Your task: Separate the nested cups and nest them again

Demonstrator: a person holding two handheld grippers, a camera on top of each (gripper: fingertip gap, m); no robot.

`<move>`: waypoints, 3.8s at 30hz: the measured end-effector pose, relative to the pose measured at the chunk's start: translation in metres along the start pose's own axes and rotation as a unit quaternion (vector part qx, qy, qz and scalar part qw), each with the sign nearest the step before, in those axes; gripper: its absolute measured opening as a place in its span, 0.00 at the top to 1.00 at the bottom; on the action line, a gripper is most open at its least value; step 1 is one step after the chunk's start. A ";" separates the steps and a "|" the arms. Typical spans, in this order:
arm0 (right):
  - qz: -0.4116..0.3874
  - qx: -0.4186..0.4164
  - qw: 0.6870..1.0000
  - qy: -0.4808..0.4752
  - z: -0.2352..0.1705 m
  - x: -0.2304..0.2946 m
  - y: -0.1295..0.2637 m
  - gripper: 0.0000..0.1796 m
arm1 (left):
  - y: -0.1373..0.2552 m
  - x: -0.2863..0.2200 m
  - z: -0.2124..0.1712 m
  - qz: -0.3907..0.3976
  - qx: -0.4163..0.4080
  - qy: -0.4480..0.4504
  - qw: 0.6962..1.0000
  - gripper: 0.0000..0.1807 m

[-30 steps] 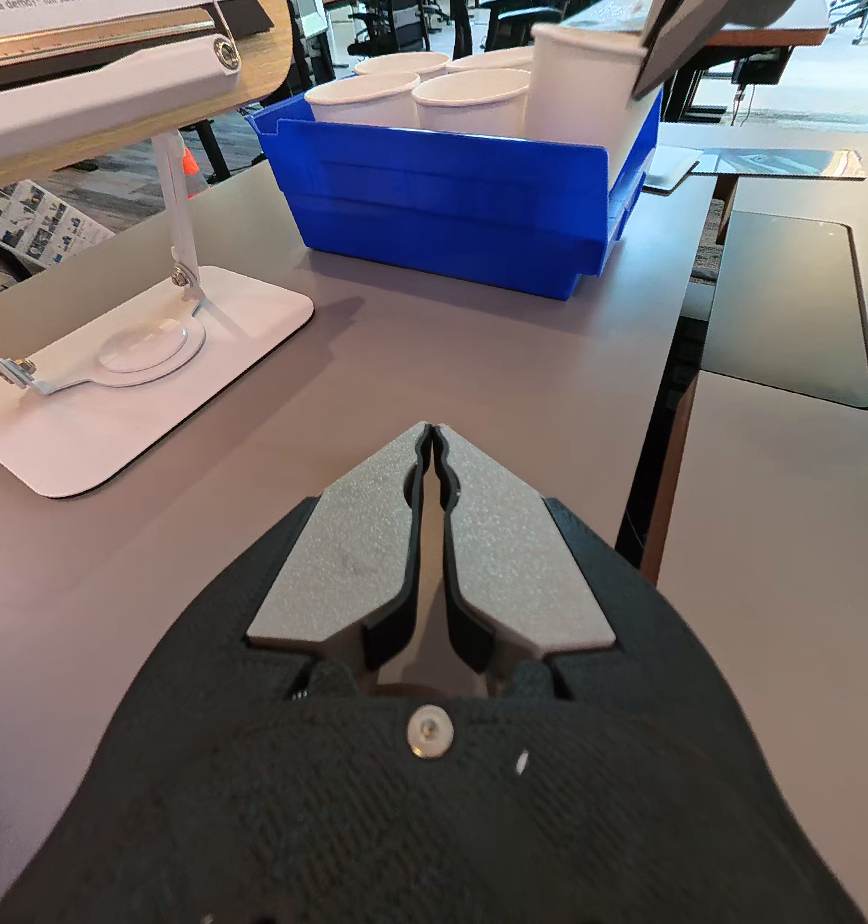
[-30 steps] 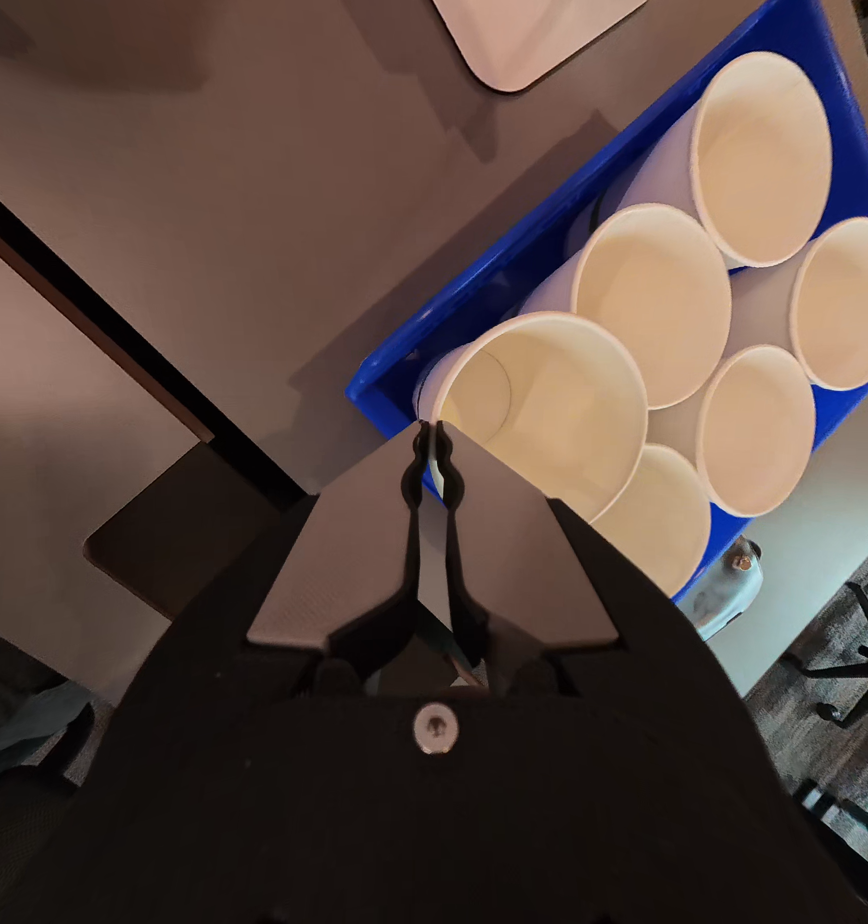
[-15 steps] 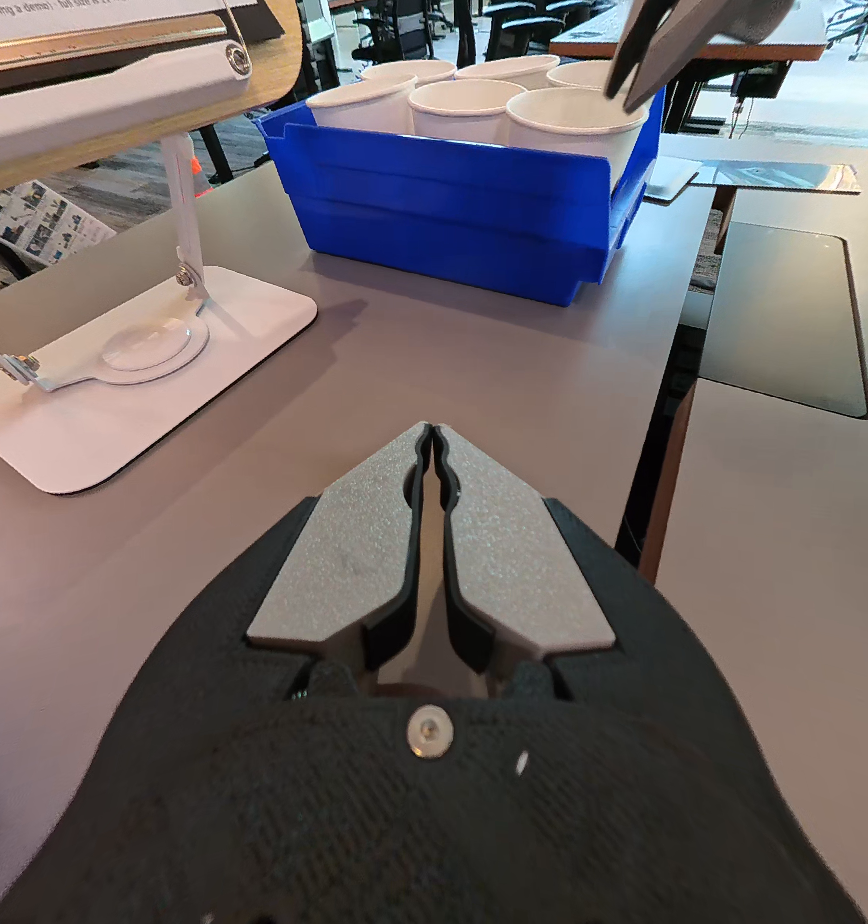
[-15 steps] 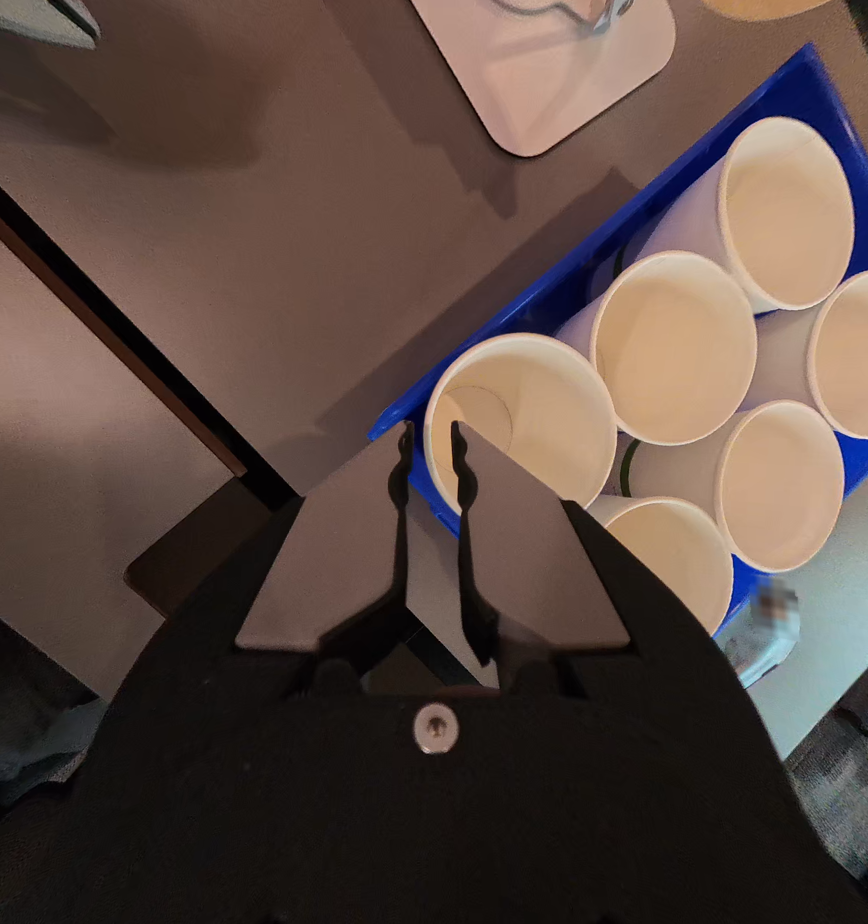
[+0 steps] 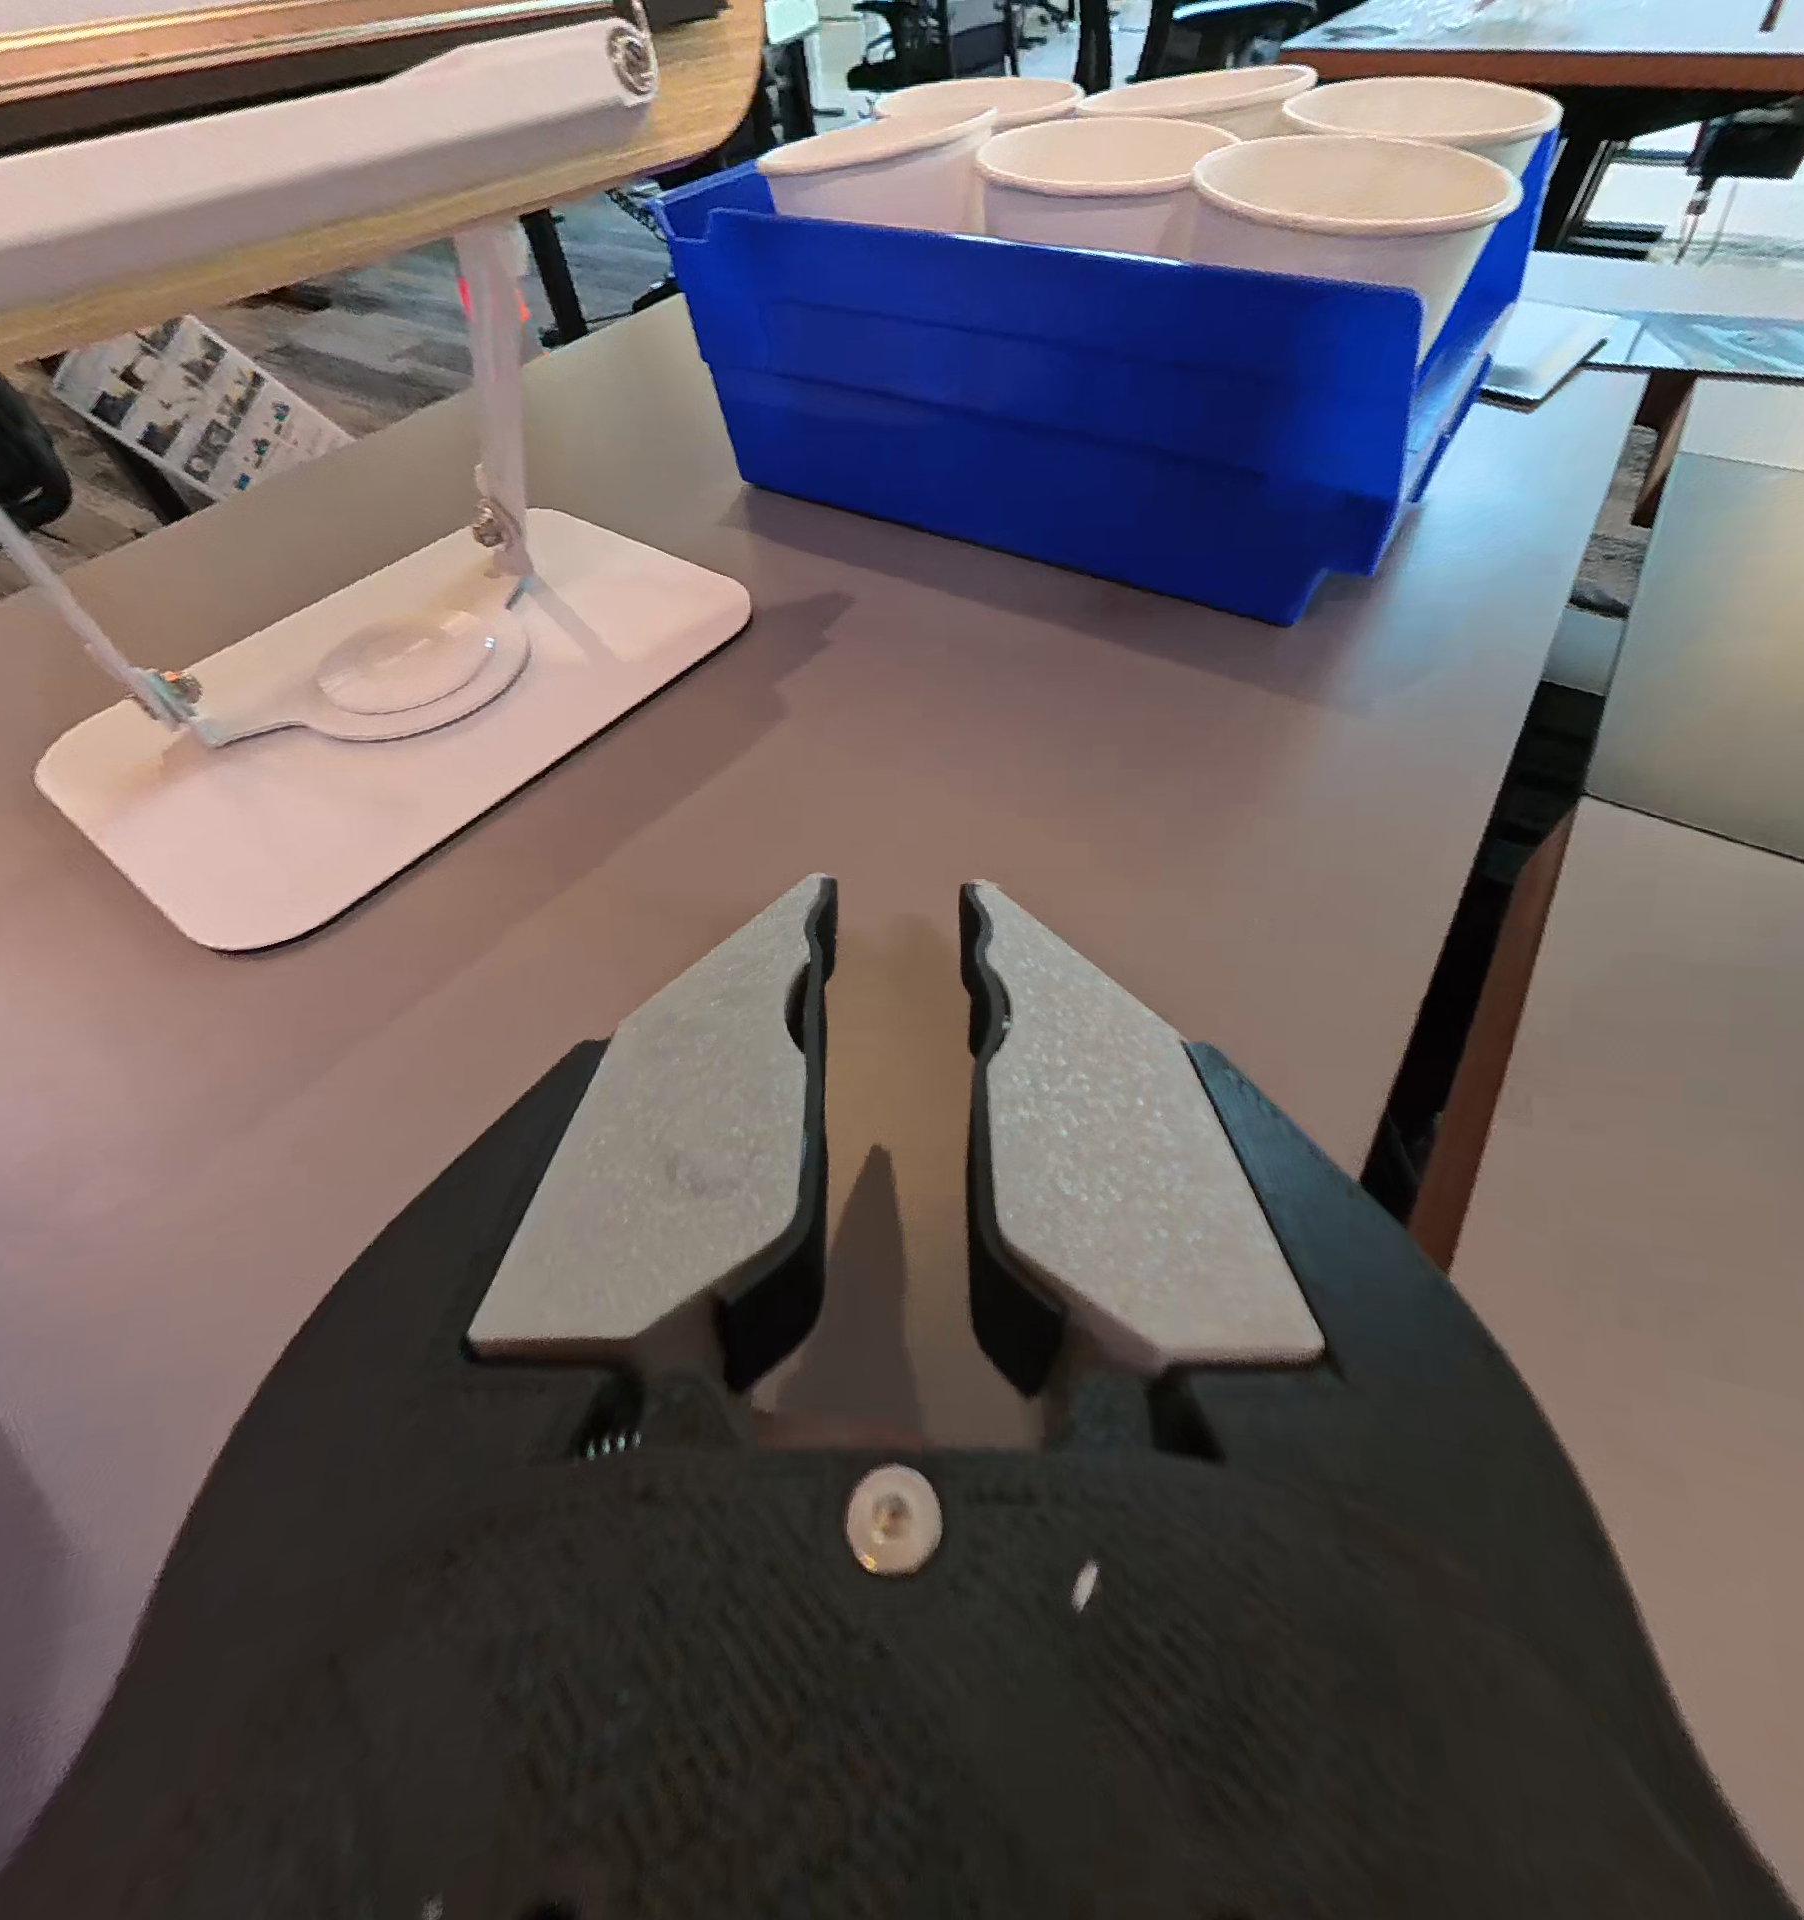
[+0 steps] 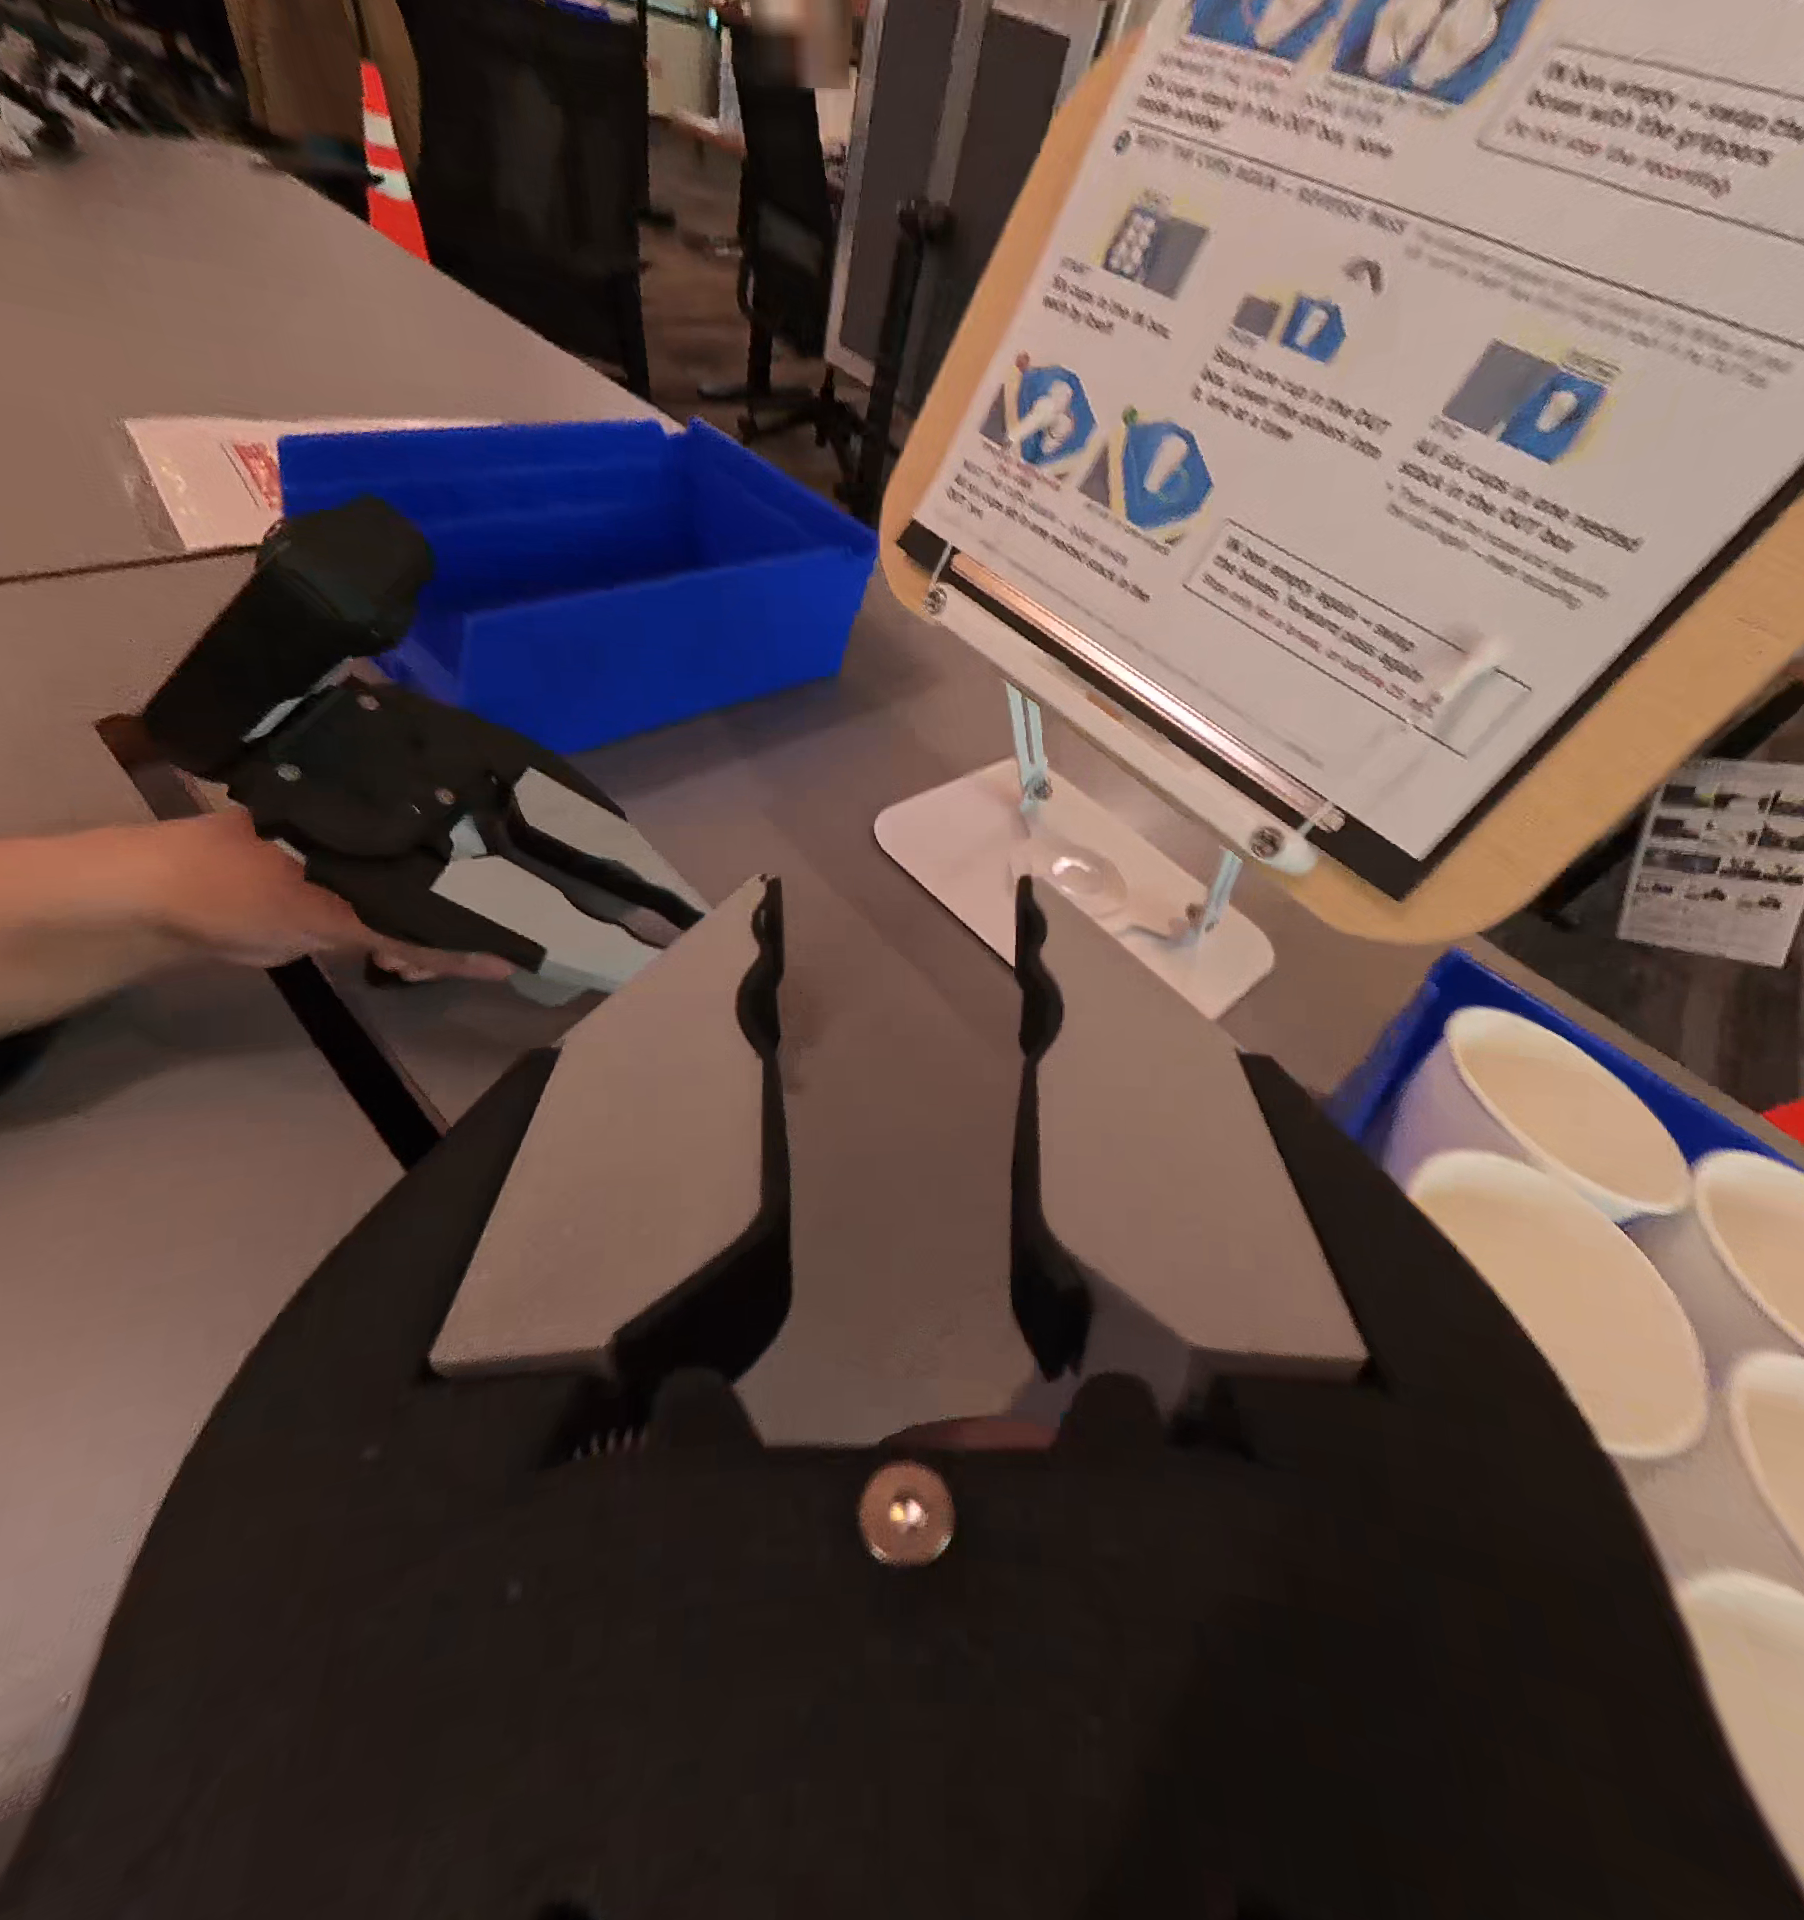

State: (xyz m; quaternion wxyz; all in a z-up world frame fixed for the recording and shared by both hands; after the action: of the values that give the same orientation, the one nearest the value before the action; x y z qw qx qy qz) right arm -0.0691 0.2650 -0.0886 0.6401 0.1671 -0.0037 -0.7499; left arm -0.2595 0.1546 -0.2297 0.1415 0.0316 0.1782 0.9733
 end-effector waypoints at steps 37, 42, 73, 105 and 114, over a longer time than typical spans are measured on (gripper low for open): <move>-0.102 -0.004 0.995 -0.008 -0.085 0.041 -0.129 0.63 | 0.028 0.028 -0.005 0.224 -0.051 0.046 0.972 0.74; -0.110 0.002 0.994 -0.002 -0.087 0.041 -0.130 0.65 | 0.037 0.034 -0.005 0.252 -0.056 0.047 0.965 0.74; -0.174 0.002 0.985 0.005 -0.091 0.022 -0.123 0.61 | 0.060 0.043 0.001 0.283 -0.071 0.022 0.956 0.74; -0.298 -0.103 0.947 -0.059 -0.056 -0.035 -0.050 0.69 | 0.143 0.081 -0.005 0.422 -0.074 0.097 0.899 0.61; -0.287 -0.100 0.950 -0.072 -0.058 -0.036 -0.050 0.70 | 0.128 0.098 -0.032 0.393 0.001 0.122 0.911 0.82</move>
State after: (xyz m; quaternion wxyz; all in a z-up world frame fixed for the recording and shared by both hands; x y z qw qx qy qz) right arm -0.0980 0.3202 -0.1453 0.4093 0.0420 0.0730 -0.9085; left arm -0.3906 0.0569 -0.2131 -0.2756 -0.0199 0.1678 0.9463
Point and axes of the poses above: each gripper's, where its closed fingertips meet, y back along the fingers, z out of its top, x = y × z across the jaws, the point moved 9 cm from there along y, back along the fingers, and after that the axes turned 7 degrees about -z, right-handed, at the moved point
